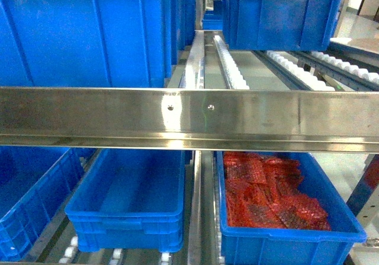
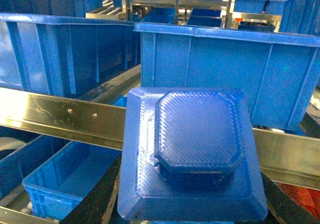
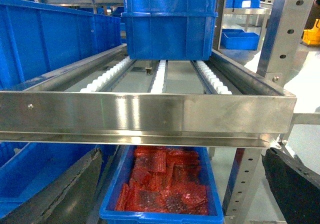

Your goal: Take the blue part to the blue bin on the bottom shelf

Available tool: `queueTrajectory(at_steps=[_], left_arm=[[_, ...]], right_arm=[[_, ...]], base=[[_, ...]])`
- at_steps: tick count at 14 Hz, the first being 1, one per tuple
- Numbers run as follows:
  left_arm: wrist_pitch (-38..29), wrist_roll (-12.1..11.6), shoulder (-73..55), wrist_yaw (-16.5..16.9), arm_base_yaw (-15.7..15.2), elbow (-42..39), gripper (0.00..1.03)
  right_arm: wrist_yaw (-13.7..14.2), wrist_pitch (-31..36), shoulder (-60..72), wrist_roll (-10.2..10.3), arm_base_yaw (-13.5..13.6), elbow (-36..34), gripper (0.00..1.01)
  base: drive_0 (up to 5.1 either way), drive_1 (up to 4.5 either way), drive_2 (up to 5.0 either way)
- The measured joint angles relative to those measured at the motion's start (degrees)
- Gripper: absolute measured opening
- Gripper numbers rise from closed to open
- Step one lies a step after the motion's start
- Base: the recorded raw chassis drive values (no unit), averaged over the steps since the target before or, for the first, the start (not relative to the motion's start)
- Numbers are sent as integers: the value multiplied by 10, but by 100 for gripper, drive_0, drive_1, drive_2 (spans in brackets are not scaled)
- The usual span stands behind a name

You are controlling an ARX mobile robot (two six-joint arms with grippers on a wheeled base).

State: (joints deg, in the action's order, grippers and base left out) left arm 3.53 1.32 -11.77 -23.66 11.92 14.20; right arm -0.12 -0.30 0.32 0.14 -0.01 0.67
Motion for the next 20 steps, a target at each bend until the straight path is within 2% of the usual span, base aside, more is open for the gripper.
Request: queueTrajectory(at_steps=[20], left_arm=[[0, 0, 0, 1, 0, 0, 43]], right_arm=[[1, 1, 0, 0, 0, 0, 98]], base=[[0, 0, 0]])
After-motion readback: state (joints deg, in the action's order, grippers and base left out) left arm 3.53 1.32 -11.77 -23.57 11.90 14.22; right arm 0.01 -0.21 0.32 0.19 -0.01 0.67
